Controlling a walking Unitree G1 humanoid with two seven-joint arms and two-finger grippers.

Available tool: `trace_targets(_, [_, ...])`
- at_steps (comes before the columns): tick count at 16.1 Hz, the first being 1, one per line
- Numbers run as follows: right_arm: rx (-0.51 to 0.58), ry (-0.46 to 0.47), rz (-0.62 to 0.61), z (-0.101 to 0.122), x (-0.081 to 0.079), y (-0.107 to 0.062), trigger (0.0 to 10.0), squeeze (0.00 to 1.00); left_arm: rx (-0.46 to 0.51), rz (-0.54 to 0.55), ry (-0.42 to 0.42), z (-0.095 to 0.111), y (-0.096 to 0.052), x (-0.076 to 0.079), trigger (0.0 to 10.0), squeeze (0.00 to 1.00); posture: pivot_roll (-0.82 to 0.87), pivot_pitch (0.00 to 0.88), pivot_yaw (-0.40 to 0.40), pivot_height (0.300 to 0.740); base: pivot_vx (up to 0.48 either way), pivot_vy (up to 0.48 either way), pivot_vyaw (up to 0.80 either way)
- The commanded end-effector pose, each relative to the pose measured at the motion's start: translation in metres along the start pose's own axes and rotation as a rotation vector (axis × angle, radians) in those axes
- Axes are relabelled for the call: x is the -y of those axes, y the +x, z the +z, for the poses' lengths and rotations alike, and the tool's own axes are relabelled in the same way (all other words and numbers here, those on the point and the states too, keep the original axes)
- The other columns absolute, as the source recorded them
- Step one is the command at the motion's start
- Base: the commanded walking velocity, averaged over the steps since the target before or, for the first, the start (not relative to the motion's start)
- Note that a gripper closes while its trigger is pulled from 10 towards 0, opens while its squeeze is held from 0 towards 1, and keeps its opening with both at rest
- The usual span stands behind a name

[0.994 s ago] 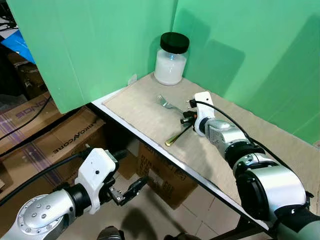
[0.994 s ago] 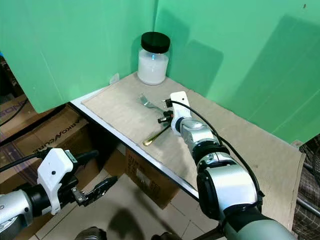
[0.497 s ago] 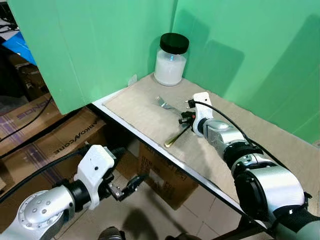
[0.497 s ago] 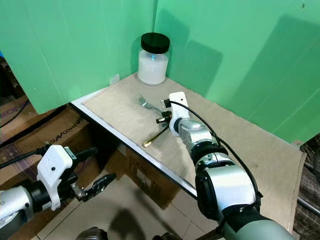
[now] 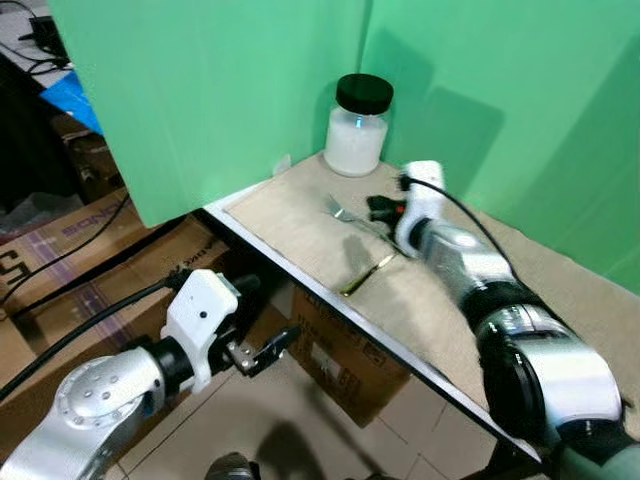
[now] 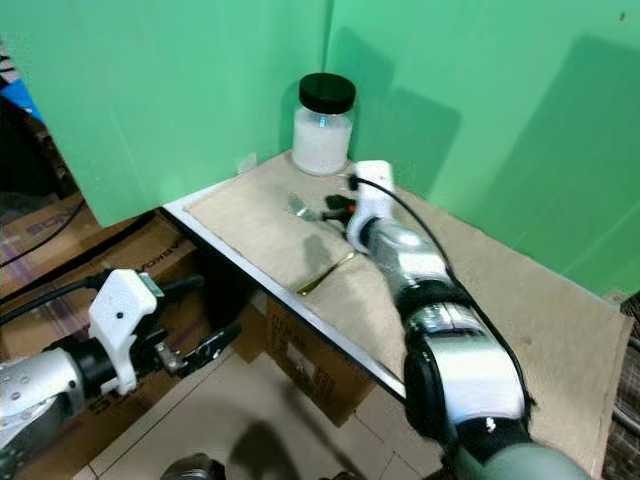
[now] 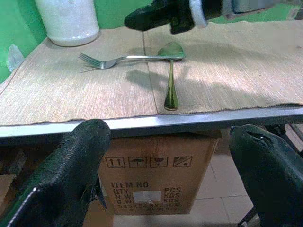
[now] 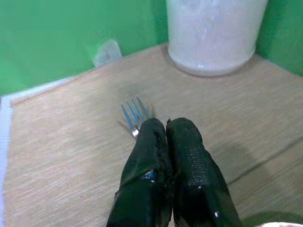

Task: Setting the table

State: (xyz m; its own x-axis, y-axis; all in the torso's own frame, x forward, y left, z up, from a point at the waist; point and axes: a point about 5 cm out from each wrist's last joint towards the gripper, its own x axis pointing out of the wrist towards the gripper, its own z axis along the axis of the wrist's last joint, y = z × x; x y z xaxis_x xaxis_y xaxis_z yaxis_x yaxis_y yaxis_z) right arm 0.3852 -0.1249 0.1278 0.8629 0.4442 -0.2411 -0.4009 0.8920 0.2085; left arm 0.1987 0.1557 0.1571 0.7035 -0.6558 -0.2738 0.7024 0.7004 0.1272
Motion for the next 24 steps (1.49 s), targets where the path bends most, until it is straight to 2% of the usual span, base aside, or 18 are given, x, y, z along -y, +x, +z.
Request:
trace_targets(1, [0.052,0.017,0.014,0.007,0.006,-0.007,0.0,0.0,0.008,-0.011,0.008,0.0,0.004,0.002,10.0,0.0,0.12,0.0,-0.059,0.74,0.0,0.0,0.0])
trace_targets(4, [0.087,-0.034,0.05,0.005,0.005,-0.018,0.0,0.0,0.013,-0.015,0.009,-0.001,0.009,0.001,10.0,0.0,0.1,0.0,-0.047,0.74,0.0,0.0,0.0])
trace_targets(5, [0.081,-0.091,0.048,0.002,0.003,-0.021,10.0,0.0,0.009,-0.016,0.012,-0.002,0.013,0.001,10.0,0.0,0.1,0.0,-0.045,0.74,0.0,0.0,0.0])
trace_targets(6, [0.081,-0.121,0.047,0.0,0.001,-0.022,10.0,0.68,-0.017,-0.006,0.024,-0.006,0.015,-0.001,10.0,0.0,0.1,0.0,-0.045,0.74,0.0,0.0,0.0])
trace_targets(7, [0.103,-0.132,0.01,-0.001,0.002,-0.024,10.0,1.0,-0.044,0.082,0.061,-0.012,0.018,-0.009,10.0,0.0,0.11,0.0,-0.052,0.74,0.0,0.0,0.0])
trace_targets(9, [0.185,-0.062,-0.037,0.002,0.004,-0.036,10.0,1.0,-0.006,0.207,0.05,-0.005,0.024,-0.015,10.0,0.0,0.11,0.0,-0.052,0.74,0.0,0.0,0.0])
trace_targets(11, [0.234,-0.046,-0.016,0.0,-0.002,-0.052,10.0,1.0,0.041,0.328,0.041,0.002,0.031,-0.023,10.0,0.0,0.11,0.0,-0.048,0.74,0.0,0.0,0.0])
trace_targets(13, [0.252,-0.052,-0.01,-0.005,-0.008,-0.066,10.0,1.0,0.064,0.375,0.046,0.007,0.035,-0.024,10.0,0.0,0.11,0.0,-0.049,0.74,0.0,0.0,0.0])
trace_targets(15, [0.271,-0.052,-0.022,-0.013,-0.016,-0.086,10.0,1.0,0.126,0.431,0.014,0.014,0.036,-0.024,10.0,0.0,0.11,0.0,-0.052,0.74,0.0,0.0,0.0])
trace_targets(16, [0.294,-0.021,-0.043,-0.016,-0.023,-0.1,10.0,1.0,0.129,0.465,-0.013,0.014,0.037,-0.027,10.0,0.0,0.11,0.0,-0.053,0.74,0.0,0.0,0.0])
trace_targets(17, [0.271,-0.028,-0.069,-0.024,-0.03,-0.117,10.0,1.0,0.129,0.488,-0.025,0.013,0.036,-0.029,10.0,0.0,0.11,0.0,-0.056,0.74,0.0,0.0,0.0])
trace_targets(18, [0.262,-0.023,-0.081,-0.027,-0.032,-0.123,10.0,1.0,0.13,0.49,-0.031,0.013,0.036,-0.029,10.0,0.0,0.11,0.0,-0.057,0.74,0.0,0.0,0.0])
trace_targets(19, [0.258,-0.014,-0.123,-0.034,-0.032,-0.136,10.0,1.0,0.13,0.5,-0.038,0.012,0.035,-0.03,10.0,0.0,0.11,0.0,-0.058,0.74,0.0,0.0,0.0])
trace_targets(21, [0.217,-0.034,-0.185,-0.043,-0.028,-0.141,10.0,1.0,0.13,0.494,-0.043,0.012,0.036,-0.03,10.0,0.0,0.11,0.0,-0.051,0.74,0.317,0.0,0.0])
trace_targets(24, [0.223,-0.038,-0.223,-0.034,-0.028,-0.141,10.0,1.0,0.133,0.467,-0.036,0.013,0.039,-0.028,10.0,0.0,0.1,0.0,-0.048,0.74,0.354,0.0,0.8])
